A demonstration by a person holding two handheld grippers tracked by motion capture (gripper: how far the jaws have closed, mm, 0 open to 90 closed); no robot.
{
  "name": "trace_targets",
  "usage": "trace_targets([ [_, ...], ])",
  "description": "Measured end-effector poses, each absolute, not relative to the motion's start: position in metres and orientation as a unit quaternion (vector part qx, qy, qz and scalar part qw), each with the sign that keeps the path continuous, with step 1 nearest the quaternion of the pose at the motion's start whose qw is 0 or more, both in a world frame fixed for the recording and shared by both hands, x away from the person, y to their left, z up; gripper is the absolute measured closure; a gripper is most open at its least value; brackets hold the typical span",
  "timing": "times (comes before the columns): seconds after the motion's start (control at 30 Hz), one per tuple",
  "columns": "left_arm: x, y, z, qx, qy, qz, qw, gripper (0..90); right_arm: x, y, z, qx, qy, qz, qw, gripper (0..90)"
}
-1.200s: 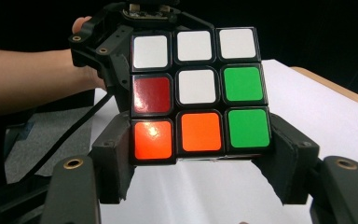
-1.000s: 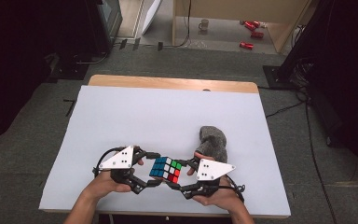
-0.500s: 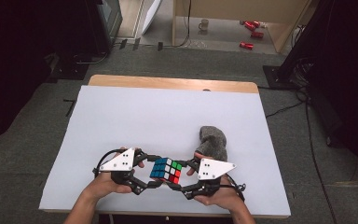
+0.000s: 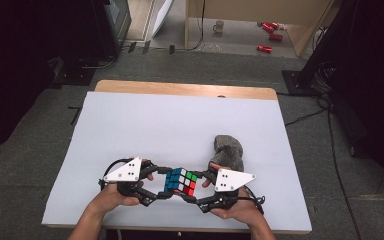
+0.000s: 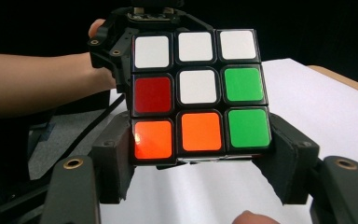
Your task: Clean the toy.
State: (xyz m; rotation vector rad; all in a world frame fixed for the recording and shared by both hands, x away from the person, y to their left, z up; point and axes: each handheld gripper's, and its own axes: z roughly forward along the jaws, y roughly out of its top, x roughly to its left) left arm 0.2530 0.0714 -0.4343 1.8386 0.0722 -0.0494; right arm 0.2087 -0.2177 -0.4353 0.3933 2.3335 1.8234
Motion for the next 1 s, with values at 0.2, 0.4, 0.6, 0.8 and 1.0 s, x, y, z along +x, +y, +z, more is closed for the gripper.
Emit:
trace_targets([
  [0.2,0.2532,0.0713,-0.4343,0.795,0.032,-0.023,0.605,33.0,0.2089,-0.2179,-0.4352,0.129,0.779,0.609,0.076,34.8],
  [0.4,0.2538,0.0727,-0.4343,0.794,0.031,-0.023,0.607,33.1,0.2087,-0.2168,-0.4353,0.135,0.778,0.609,0.073,34.5],
  [0.6,0.2553,0.0743,-0.4346,0.793,0.036,-0.024,0.608,33.2,0.2088,-0.2165,-0.4365,0.139,0.78,0.605,0.078,34.1],
  [0.8,0.2549,0.0744,-0.4342,0.791,0.033,-0.026,0.61,33.1,0.208,-0.2177,-0.4348,0.134,0.777,0.61,0.078,35.0],
  [1.0,0.2521,0.0725,-0.4358,0.801,0.029,-0.014,0.598,29.7,0.2079,-0.2178,-0.4345,0.136,0.777,0.61,0.079,35.1],
])
